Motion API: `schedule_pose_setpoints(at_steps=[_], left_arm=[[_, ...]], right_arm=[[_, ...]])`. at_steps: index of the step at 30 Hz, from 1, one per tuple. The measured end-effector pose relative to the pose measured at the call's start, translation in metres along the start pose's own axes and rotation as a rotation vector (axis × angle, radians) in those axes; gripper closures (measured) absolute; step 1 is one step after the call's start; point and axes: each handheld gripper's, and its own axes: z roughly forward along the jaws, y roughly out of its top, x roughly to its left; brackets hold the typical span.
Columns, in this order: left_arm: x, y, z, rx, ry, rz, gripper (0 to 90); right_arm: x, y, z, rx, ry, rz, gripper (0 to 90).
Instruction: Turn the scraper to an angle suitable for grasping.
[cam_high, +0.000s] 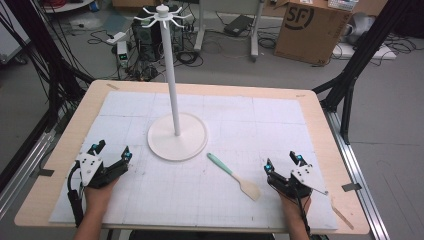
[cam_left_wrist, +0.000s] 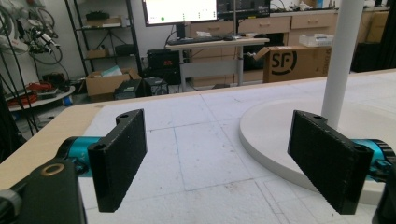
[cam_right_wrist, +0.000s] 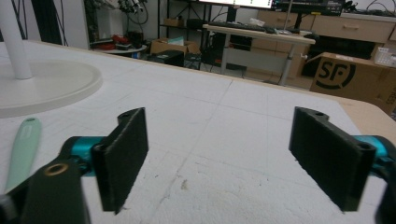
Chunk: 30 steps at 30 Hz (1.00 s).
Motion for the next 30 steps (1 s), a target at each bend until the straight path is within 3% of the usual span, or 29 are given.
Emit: schedule_pose_setpoints(at_steps=[3, 8, 10, 13, 14, 18, 25, 30], left_arm=[[-0.0001, 0.0000, -0.0002, -0.001, 0.000, 0.001, 19.8], [-0.0015, -0.0002, -0.0013, -0.008, -0.007, 0.024, 19.5], [-0.0012, -0.0002, -0.0011, -0.010, -0.008, 0.014, 19.5], [-0.0016, -0.0002, -0.0013, -0.011, -0.008, 0.022, 19.5], [-0.0023, -0.0003, -0.0015, -0.013, -0.013, 0.028, 19.5], [-0.0028, -0.0004, -0.0020, -0.019, -0.014, 0.036, 19.5], [-0.0029, -0.0005, -0.0019, -0.023, -0.015, 0.032, 19.8], [-0.0023, -0.0005, -0.0018, -0.021, -0.014, 0.030, 20.3]], right_arm=[[0.0017, 0.0003, 0.0003, 0.003, 0.009, -0.023, 25.5], [0.0024, 0.0007, -0.0004, 0.014, 0.016, -0.023, 33.0], [0.0016, 0.0009, 0.0003, 0.018, 0.018, -0.020, 34.3], [-0.0013, 0.0016, 0.0021, 0.039, 0.035, 0.012, 41.8], [-0.0032, 0.0022, 0.0028, 0.042, 0.064, 0.046, 46.0], [-0.0040, 0.0031, 0.0030, 0.052, 0.080, 0.057, 54.2], [-0.0040, 0.0048, 0.0022, 0.072, 0.133, 0.056, 89.9], [-0.0028, 0.0049, 0.0042, 0.101, 0.161, 0.041, 90.0]])
